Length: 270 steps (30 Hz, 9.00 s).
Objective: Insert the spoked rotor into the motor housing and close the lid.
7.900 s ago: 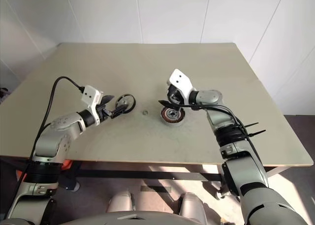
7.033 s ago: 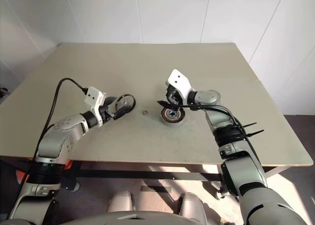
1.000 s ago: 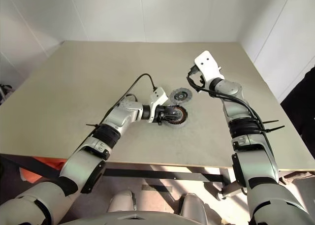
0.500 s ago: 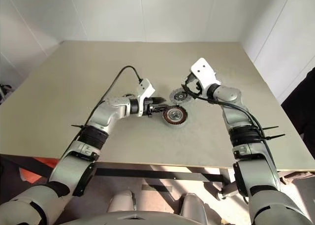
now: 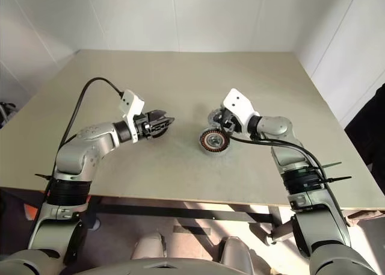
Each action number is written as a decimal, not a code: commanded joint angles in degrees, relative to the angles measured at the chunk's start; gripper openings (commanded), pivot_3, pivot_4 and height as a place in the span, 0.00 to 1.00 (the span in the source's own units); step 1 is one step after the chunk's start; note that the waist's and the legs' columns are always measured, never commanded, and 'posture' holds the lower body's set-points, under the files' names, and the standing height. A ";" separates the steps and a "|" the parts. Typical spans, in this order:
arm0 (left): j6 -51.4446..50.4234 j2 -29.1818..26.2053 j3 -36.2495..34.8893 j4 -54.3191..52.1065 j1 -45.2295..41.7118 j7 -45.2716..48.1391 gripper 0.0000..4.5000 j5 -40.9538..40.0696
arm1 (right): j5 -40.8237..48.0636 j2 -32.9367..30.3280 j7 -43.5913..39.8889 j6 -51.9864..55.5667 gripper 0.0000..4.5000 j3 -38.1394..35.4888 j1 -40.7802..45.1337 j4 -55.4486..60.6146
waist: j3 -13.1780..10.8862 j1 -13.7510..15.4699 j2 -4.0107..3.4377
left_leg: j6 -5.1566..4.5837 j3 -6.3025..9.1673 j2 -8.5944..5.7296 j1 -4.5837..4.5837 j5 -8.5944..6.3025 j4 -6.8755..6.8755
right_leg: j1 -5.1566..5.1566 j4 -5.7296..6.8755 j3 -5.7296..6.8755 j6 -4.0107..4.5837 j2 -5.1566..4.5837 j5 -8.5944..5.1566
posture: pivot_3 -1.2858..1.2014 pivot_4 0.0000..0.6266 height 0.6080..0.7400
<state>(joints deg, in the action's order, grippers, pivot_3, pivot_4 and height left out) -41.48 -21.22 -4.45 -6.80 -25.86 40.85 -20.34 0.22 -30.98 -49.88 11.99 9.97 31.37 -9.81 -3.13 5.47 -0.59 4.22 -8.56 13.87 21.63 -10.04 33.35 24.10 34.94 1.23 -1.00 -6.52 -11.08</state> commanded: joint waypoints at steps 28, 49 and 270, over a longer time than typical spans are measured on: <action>1.27 -0.82 -0.03 -1.81 1.89 -6.02 0.53 -2.24 | -2.32 -2.97 -7.23 0.12 0.01 4.49 -1.91 4.81 | 0.00 -0.08 0.01 | 0.07 0.00 0.02 -0.13 0.05 0.00 | -0.06 0.07 -0.03 0.00 0.03 0.00 | 0.52 0.00 1.00; 1.92 -1.52 -0.18 -2.87 3.18 -7.82 0.53 -2.31 | -5.03 0.38 -5.71 -3.48 0.01 7.11 1.25 -5.01 | 0.02 -0.12 0.04 | 0.18 0.00 0.02 -0.39 0.15 0.02 | -0.16 0.34 -0.11 0.01 0.04 0.00 | 0.52 0.00 1.00; -8.48 11.83 -20.24 33.73 -10.27 -19.88 0.18 -18.40 | 0.65 0.92 -0.94 0.06 0.00 -0.12 6.14 0.57 | 0.18 0.05 0.30 | 0.11 0.07 0.05 -0.59 0.21 -0.25 | -0.68 -0.19 0.03 0.04 0.11 0.01 | 0.52 0.00 1.00</action>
<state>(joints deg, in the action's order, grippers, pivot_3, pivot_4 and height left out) -51.09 -9.00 -24.38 27.47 -35.15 21.10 -38.50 0.22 -29.67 -51.30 12.81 11.41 36.45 -10.40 -2.95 5.51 -0.29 4.33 -8.49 13.92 21.04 -9.83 33.10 23.42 34.76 1.27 -0.96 -6.41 -11.06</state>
